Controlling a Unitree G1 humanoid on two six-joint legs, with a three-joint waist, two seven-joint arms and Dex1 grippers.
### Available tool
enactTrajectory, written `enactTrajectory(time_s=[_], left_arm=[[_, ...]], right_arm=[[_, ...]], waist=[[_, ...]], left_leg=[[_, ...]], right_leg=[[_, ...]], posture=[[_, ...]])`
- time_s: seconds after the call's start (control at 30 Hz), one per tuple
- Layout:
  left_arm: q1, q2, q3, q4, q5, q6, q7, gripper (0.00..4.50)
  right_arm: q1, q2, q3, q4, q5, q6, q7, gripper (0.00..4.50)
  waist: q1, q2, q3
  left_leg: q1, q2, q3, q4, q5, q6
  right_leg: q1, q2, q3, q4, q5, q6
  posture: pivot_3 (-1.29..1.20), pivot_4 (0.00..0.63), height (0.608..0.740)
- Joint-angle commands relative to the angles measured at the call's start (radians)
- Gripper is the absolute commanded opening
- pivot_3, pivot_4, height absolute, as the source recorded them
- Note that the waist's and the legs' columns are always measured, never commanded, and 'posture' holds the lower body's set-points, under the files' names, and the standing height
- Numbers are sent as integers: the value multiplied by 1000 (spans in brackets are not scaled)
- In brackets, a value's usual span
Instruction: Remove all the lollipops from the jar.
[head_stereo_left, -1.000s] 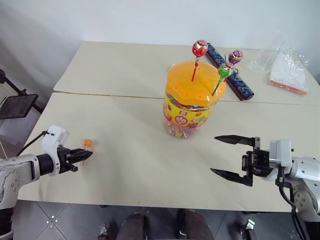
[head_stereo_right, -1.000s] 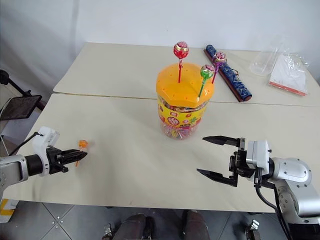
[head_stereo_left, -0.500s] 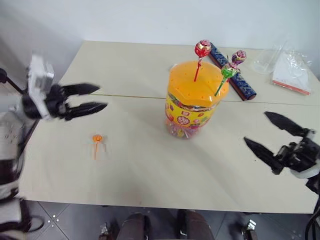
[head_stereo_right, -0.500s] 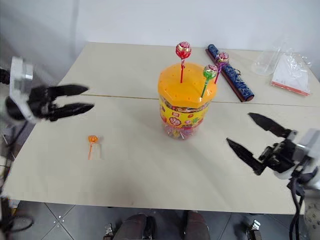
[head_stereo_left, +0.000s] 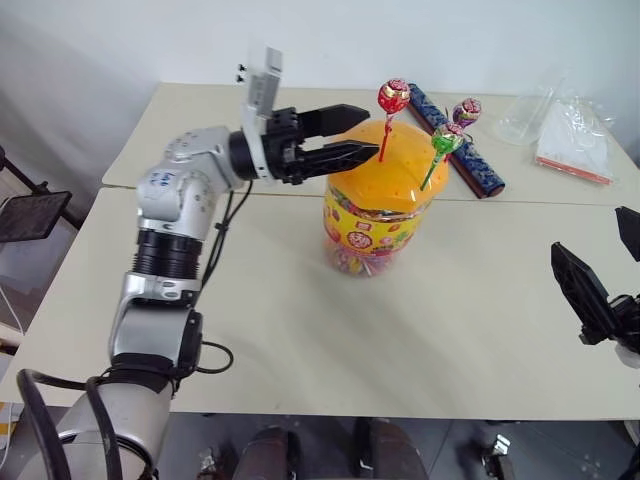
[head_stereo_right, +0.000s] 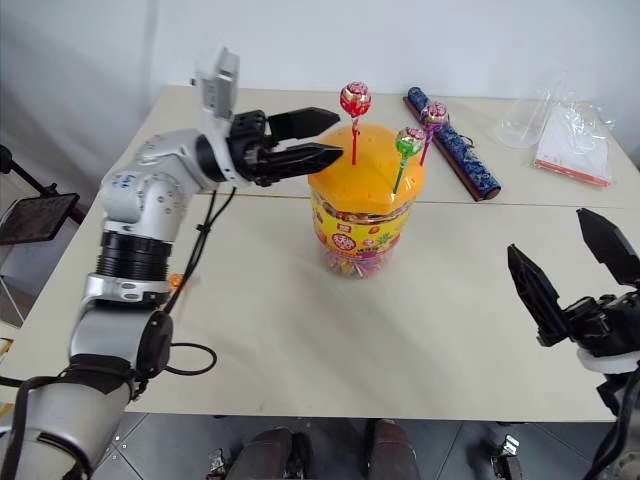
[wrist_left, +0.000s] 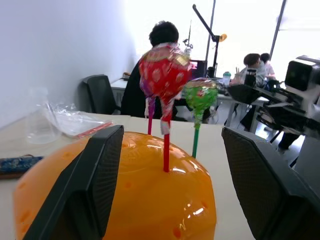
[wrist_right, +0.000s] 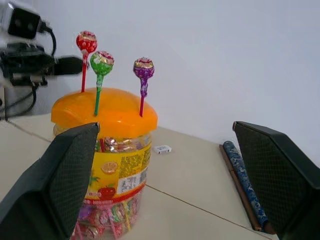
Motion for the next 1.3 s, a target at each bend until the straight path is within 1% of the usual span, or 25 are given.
enactTrajectory(time_s=[0.03,0.07,0.17,0.23,0.27,0.3,0.47,0.7,0.83,0.9,0.93,0.97,1.13,1.3], left_arm=[[-67,-20,-3,22,37,-26,22,3331],[-73,-26,-3,31,42,-25,27,3331],[-82,-34,3,45,41,-22,17,2764],[-85,-32,0,49,44,-21,1,2131],[-86,-32,0,51,46,-20,0,1900],[-87,-33,3,52,44,-16,-1,1535],[-87,-46,26,43,11,11,-30,19],[-88,-84,90,56,-19,-6,-16,19],[-71,-61,104,60,-9,-7,-24,19],[-64,-44,87,59,17,-6,-18,19],[-53,-33,70,41,25,11,-22,416],[-45,-26,59,28,29,24,-26,599],[-30,-45,30,-3,36,3,-28,2062],[-40,-69,24,2,29,14,-19,2062]], right_arm=[[-8,14,4,-59,7,-29,-38,4500],[-10,15,9,-63,7,-30,-43,4500],[-15,10,24,-69,4,-33,-47,4500],[-15,4,35,-72,0,-35,-41,4500],[-16,3,40,-73,2,-36,-41,4500],[-14,0,46,-74,3,-35,-36,4500],[-22,2,81,-75,0,-36,-29,4500],[-33,4,121,-71,0,-37,-22,4500],[-44,-8,133,-58,0,-31,-6,4500],[-47,-11,133,-53,2,-30,-3,4500],[-48,-16,133,-49,3,-28,1,4500],[-48,-20,133,-47,3,-27,4,4500],[-45,-30,122,-39,11,-27,12,4500],[-37,-37,114,-39,19,-26,18,4500]], waist=[[2,0,0],[2,0,0],[4,0,0],[3,0,0],[3,0,0],[3,0,0],[4,0,0],[4,0,0],[3,0,0],[3,0,0],[3,0,0],[3,0,0],[6,0,0],[4,0,0]], left_leg=[[0,0,0,1,0,0],[-1,0,0,1,0,0],[-1,0,0,1,0,1],[-1,0,0,1,0,1],[-1,0,0,1,0,1],[-1,0,0,1,0,1],[-1,0,0,1,0,1],[-1,0,0,1,-1,1],[-1,0,0,1,-1,1],[-1,0,0,1,-1,1],[-1,0,0,1,-1,1],[-1,0,0,1,-1,1],[-2,0,-1,3,-1,1],[-2,0,-1,4,-1,2]], right_leg=[[0,0,0,0,0,0],[0,0,0,-1,0,0],[0,0,0,-1,0,0],[0,0,0,-1,0,0],[0,0,0,-1,0,0],[0,0,0,-1,0,0],[0,0,0,-1,0,0],[0,0,0,-1,0,0],[0,0,0,-1,0,0],[0,0,0,-1,0,0],[0,0,0,-1,0,0],[0,0,0,-1,0,0],[0,0,0,-1,0,0],[0,0,0,-1,0,0]], posture=[[0,150,740],[0,150,740],[0,150,740],[0,150,740],[0,150,740],[0,150,740],[0,150,740],[0,150,740],[0,150,740],[0,150,740],[0,150,740],[0,150,740],[0,150,740],[0,150,740]])
